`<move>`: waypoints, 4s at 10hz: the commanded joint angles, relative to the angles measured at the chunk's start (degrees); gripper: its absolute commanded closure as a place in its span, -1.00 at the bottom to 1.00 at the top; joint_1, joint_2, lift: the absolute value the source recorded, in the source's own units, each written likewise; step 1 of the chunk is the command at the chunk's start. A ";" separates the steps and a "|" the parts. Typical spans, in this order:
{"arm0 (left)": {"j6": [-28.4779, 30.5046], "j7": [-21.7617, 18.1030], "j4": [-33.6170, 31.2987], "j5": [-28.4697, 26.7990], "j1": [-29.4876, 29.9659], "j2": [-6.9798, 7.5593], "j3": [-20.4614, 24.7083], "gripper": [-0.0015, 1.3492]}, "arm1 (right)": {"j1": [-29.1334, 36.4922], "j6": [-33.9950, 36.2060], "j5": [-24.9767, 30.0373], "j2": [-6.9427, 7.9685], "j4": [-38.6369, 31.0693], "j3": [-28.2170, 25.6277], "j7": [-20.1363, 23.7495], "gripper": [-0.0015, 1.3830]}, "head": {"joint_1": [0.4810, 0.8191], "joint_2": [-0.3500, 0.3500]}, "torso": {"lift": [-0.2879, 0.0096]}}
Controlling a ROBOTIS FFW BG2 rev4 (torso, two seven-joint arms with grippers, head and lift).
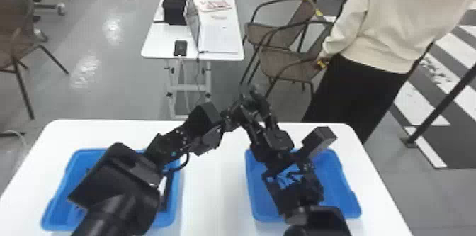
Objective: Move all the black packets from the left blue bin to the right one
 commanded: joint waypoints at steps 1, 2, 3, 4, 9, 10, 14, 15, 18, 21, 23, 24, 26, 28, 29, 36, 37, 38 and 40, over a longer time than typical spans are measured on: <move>0.01 0.03 -0.01 0.01 -0.01 -0.12 0.03 0.79 | -0.41 0.79 -1.03 0.00 -0.02 0.09 1.15 0.45 | 0.27 -0.44 | 0.93; -0.08 0.03 -0.01 0.01 -0.01 -0.12 0.21 0.79 | -0.41 1.58 -1.73 0.00 0.07 0.09 2.03 0.78 | 0.27 -0.44 | 0.93; -0.17 -0.05 -0.01 0.01 -0.01 -0.12 0.38 0.79 | -0.06 2.81 -3.22 0.00 -0.19 0.09 2.29 0.82 | 0.27 -0.43 | 0.93; -0.26 0.03 -0.01 0.01 -0.01 -0.21 0.56 0.79 | 0.12 4.39 -5.60 0.00 -0.19 0.09 3.34 0.86 | 0.27 -0.42 | 0.93; -1.31 0.12 -0.36 -0.34 1.66 -0.47 2.58 -0.22 | -0.15 3.07 -9.55 0.00 2.27 -1.14 5.10 0.86 | 0.27 -0.41 | 0.93; -0.70 0.12 -1.24 -0.61 2.98 -0.56 4.25 -0.44 | 0.12 3.07 -9.11 0.00 2.36 -2.81 5.10 0.86 | 0.27 -0.42 | 0.93; 2.29 0.21 -10.65 -0.08 11.68 -0.80 14.36 -0.54 | 2.66 2.10 -6.30 0.00 4.20 -9.22 4.05 0.86 | 0.27 -0.41 | 0.93; 3.35 0.12 -14.34 1.50 14.31 -0.80 16.55 -0.54 | 3.19 2.10 -4.89 0.00 5.17 -10.72 3.17 0.86 | 0.27 -0.39 | 0.93; 7.12 0.21 -23.21 6.95 21.08 -0.65 21.48 -0.54 | 4.60 2.19 -5.33 -0.35 9.30 -13.00 2.29 0.86 | 0.27 -0.35 | 0.93; 8.44 0.47 -25.06 10.12 24.51 -0.80 26.40 -0.54 | 5.13 2.46 -5.07 -0.70 14.66 -13.00 0.80 0.86 | 0.27 -0.26 | 0.93; 9.85 0.47 -25.50 10.73 25.12 -0.80 27.01 -0.54 | 5.57 2.54 -4.81 -0.79 16.07 -13.00 -2.02 0.51 | 0.27 -0.21 | 0.93; 10.99 0.47 -26.03 10.64 25.56 -0.80 27.36 -0.54 | 5.83 2.46 -4.98 -0.79 15.98 -13.09 -3.25 -0.21 | 0.27 -0.20 | 0.93; 11.69 0.56 -26.03 11.00 26.27 -0.80 28.68 -0.54 | 7.85 -0.71 -1.90 -0.79 12.55 -13.88 -6.76 -0.94 | 0.27 -0.21 | 0.93; 15.21 0.56 -26.03 10.73 26.35 -0.80 29.21 -0.54 | 11.19 -6.95 -1.29 0.00 5.52 -13.88 -10.98 -0.72 | 0.27 -0.25 | 0.93; 19.34 0.74 -26.03 10.20 26.27 -0.80 29.12 -0.54 | 12.07 -7.39 -1.90 0.44 2.45 -13.88 -11.42 -0.69 | 0.27 -0.26 | 0.93; 62.50 3.90 -19.52 3.26 13.00 2.25 23.67 -0.56 | 11.54 -7.30 -4.98 0.44 -2.30 -12.21 -9.66 -0.69 | 0.27 -0.10 | 0.93; 62.67 3.99 -17.24 3.52 11.41 2.87 23.06 -0.55 | 11.45 -7.30 -5.24 0.36 -2.21 -12.12 -9.49 -0.69 | 0.27 -0.07 | 0.93; 63.46 3.99 -16.10 1.24 10.62 2.34 23.23 -0.56 | 11.45 -7.30 -5.33 0.36 -2.13 -12.12 -9.40 -0.69 | 0.27 -0.06 | 0.93; 58.98 2.76 -8.98 1.33 8.51 1.81 25.61 -0.55 | 11.72 -7.30 -5.95 0.36 -2.13 -11.95 -8.87 -0.69 | 0.27 -0.03 | 0.93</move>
